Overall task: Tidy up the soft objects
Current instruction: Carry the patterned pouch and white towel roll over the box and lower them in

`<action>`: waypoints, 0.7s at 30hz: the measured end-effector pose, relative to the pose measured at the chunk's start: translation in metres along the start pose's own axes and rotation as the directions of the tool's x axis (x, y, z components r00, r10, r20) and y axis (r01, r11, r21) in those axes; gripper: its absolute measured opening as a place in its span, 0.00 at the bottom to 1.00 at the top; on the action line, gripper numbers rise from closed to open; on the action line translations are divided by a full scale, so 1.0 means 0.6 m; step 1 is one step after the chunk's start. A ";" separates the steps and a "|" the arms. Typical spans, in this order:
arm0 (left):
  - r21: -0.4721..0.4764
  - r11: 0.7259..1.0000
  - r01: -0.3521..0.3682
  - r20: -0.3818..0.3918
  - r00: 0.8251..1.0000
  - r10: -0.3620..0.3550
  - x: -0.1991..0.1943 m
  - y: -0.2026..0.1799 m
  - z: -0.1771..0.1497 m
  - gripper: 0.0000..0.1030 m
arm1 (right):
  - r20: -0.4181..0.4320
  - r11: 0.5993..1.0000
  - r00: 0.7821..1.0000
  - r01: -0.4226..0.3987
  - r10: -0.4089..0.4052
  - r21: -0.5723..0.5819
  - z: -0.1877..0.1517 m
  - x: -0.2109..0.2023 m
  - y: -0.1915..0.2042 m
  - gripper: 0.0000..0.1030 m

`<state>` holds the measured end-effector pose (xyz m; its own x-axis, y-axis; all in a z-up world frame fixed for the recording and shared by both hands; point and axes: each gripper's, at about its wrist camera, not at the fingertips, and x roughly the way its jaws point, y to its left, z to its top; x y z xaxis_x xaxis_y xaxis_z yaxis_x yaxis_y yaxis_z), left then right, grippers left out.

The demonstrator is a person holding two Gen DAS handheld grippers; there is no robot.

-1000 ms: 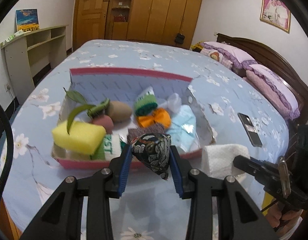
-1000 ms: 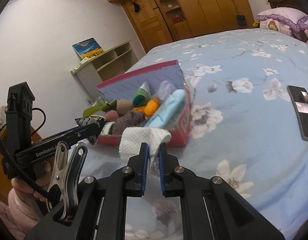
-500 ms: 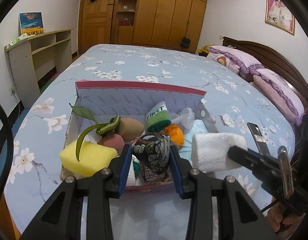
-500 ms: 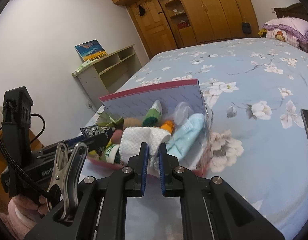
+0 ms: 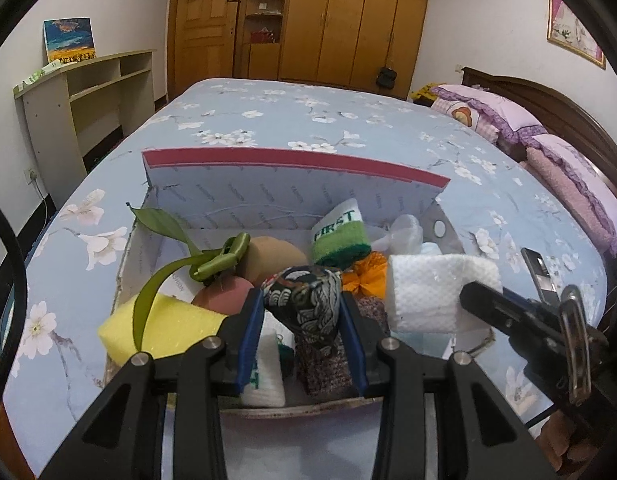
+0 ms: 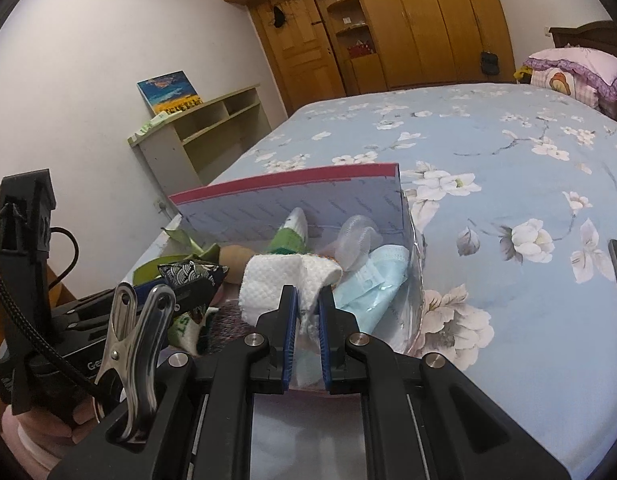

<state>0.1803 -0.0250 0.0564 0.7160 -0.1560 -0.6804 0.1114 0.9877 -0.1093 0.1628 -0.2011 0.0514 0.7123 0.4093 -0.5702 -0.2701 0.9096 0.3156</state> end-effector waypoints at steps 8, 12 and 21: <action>-0.002 1.000 -0.019 -0.028 0.999 0.019 0.035 0.002 -0.003 0.38 | -0.024 1.000 0.999 0.024 -0.024 0.004 -0.005 0.038 -0.014 0.11; 0.006 0.999 -0.032 -0.026 0.999 0.032 0.043 0.001 -0.004 0.38 | -0.036 0.999 0.999 0.037 -0.037 0.004 -0.010 0.054 -0.020 0.12; 0.010 0.999 -0.046 -0.027 0.999 0.046 0.049 -0.001 -0.007 0.39 | -0.031 0.998 0.997 0.067 -0.067 -0.016 -0.015 0.062 -0.021 0.13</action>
<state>0.1985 -0.0301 0.0334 0.7017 -0.1102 -0.7039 0.0853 0.9939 -0.0705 0.1869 -0.1970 0.0197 0.7081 0.3491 -0.6137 -0.2319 0.9360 0.2649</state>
